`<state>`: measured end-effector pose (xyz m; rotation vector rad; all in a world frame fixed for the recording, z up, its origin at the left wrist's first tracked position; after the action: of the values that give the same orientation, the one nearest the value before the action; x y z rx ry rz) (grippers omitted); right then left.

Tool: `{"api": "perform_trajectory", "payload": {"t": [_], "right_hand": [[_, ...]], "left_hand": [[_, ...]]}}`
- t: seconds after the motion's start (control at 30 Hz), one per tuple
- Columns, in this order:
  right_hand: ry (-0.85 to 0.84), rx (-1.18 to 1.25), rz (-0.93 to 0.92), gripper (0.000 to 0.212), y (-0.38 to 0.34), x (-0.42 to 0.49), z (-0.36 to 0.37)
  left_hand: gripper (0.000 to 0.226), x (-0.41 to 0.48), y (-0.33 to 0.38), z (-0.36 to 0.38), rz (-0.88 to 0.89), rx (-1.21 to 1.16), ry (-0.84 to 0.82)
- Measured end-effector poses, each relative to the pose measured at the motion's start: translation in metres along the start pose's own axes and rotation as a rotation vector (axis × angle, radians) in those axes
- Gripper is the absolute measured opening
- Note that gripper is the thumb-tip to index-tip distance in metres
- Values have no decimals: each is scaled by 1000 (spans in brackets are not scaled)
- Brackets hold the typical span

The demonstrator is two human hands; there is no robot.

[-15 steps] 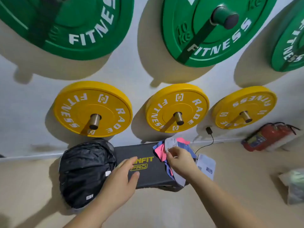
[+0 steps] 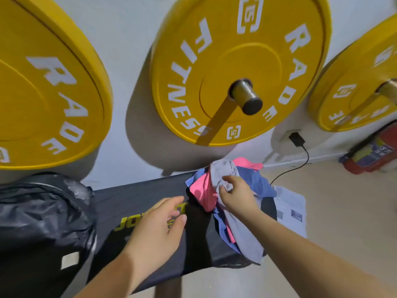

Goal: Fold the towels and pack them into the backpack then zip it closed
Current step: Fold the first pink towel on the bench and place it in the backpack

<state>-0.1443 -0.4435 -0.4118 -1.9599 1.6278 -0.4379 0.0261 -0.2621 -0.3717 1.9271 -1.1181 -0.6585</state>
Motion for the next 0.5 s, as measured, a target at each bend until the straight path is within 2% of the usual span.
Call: {"api": "perform_trajectory", "payload": {"t": [0.17, 0.27, 0.33, 0.4, 0.5], "right_hand": [[30, -232, -176, 48, 50, 50, 73], [82, -298, -193, 30, 69, 61, 88], [144, -266, -183, 21, 74, 66, 88], [261, -106, -138, 25, 68, 61, 77], [343, 367, -98, 26, 24, 29, 55]], "left_hand": [[38, 20, -52, 62, 14, -36, 3], [43, 27, -63, 77, 121, 41, -47], [40, 28, -60, 72, 139, 33, -20], [33, 24, -59, 63, 93, -30, 12], [35, 15, -63, 57, 35, -87, 22]]}}
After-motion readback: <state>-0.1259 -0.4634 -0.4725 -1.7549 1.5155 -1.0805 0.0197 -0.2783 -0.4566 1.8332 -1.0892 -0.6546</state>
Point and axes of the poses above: each hand's wrist, its own x-axis towards the middle knuckle, its own z-axis out of the palm, y = z × x, the point moved 4 cm from there along x, towards the middle knuckle, and after that the axes turned 8 degrees about y, right-handed, at the moved point
